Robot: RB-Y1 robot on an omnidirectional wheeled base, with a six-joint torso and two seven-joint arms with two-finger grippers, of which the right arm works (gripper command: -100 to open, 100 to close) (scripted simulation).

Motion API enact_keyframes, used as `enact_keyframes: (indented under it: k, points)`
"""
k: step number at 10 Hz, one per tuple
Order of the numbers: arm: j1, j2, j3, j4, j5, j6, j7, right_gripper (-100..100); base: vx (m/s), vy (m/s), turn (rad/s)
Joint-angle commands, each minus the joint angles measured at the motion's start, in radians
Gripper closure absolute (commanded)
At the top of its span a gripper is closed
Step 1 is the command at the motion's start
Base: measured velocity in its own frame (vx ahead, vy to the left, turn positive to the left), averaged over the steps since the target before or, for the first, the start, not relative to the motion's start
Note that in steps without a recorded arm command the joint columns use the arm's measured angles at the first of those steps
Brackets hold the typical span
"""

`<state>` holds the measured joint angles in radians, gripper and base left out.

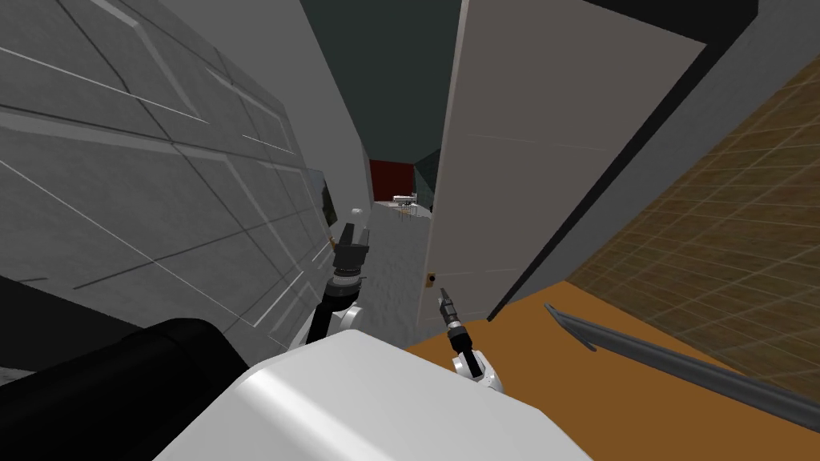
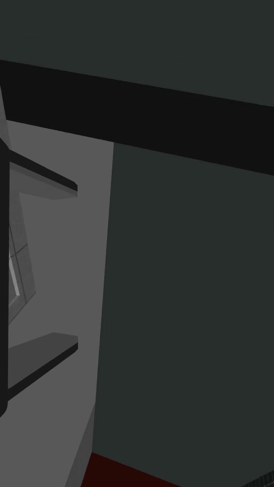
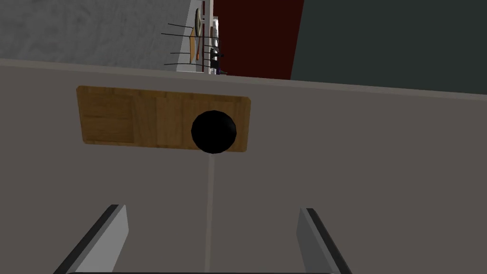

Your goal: Push the door open

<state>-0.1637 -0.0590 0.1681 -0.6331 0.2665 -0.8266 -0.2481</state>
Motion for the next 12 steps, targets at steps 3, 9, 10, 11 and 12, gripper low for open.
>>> enact_keyframes:
  k: [3,9,10,11,12]
  points:
    - [0.001,0.005,-0.008,0.005,-0.004,-0.008,0.011,-100,0.193,0.094,0.024]
    - [0.002,0.011,-0.011,0.005,-0.006,-0.009,0.015,100,0.068,0.029,0.011]
    - [0.002,0.011,-0.011,0.005,-0.006,-0.009,0.015,100,-0.012,-0.007,-0.003]
    - [0.002,0.011,-0.011,0.005,-0.006,-0.009,0.015,100,-0.007,-0.002,-0.005]
    - [0.002,0.011,-0.011,0.005,-0.006,-0.009,0.015,100,0.0,0.0,0.0]
